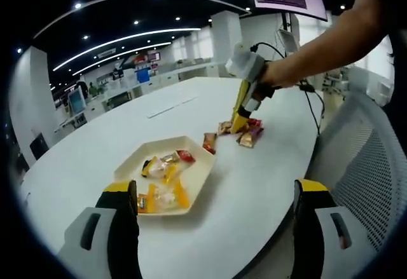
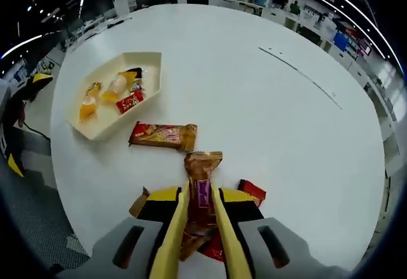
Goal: Place the target food into the container with the food tongs after gripping and lifting it, then release it inside without dropping or visibly crushing the food.
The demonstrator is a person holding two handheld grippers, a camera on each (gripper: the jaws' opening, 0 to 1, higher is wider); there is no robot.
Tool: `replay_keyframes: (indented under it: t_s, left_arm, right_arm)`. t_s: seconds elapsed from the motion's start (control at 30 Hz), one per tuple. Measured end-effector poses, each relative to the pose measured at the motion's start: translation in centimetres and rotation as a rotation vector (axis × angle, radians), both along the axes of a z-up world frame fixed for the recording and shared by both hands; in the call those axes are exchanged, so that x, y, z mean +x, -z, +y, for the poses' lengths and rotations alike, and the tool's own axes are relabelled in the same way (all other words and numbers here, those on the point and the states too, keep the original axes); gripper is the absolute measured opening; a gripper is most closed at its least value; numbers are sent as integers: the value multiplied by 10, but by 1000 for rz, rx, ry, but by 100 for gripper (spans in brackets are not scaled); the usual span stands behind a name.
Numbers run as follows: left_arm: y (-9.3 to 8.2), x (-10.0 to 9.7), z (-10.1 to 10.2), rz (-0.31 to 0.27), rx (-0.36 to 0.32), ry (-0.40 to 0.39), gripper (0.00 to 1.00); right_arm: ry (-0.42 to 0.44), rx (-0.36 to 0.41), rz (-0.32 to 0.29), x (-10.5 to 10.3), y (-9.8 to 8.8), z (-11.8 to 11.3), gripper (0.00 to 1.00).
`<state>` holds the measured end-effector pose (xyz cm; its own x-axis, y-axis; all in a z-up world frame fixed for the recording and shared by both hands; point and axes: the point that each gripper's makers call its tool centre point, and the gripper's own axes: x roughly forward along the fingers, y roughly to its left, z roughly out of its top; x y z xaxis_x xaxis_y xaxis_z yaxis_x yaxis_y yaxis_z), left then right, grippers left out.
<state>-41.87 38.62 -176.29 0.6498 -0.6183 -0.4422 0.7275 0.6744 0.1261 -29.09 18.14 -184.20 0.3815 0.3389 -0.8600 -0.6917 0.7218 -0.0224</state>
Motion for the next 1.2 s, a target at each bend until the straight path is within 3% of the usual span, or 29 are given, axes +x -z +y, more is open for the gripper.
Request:
replay_keyframes:
  t_s: [0.37, 0.6, 0.77, 1.2]
  left_arm:
    - [-4, -1, -2, -1, -29, 6, 99]
    - [-9, 0, -2, -24, -47, 2, 99]
    - [-10, -1, -3, -23, -51, 7, 99]
    - [-12, -1, -3, -28, -59, 3, 99]
  right_arm:
    - [-42, 4, 24, -2, -5, 1, 22]
    - [-67, 4, 7, 4, -22, -1, 22]
    - [-98, 4, -42, 11, -37, 0, 22]
    - [-129, 16, -55, 16, -64, 2, 22]
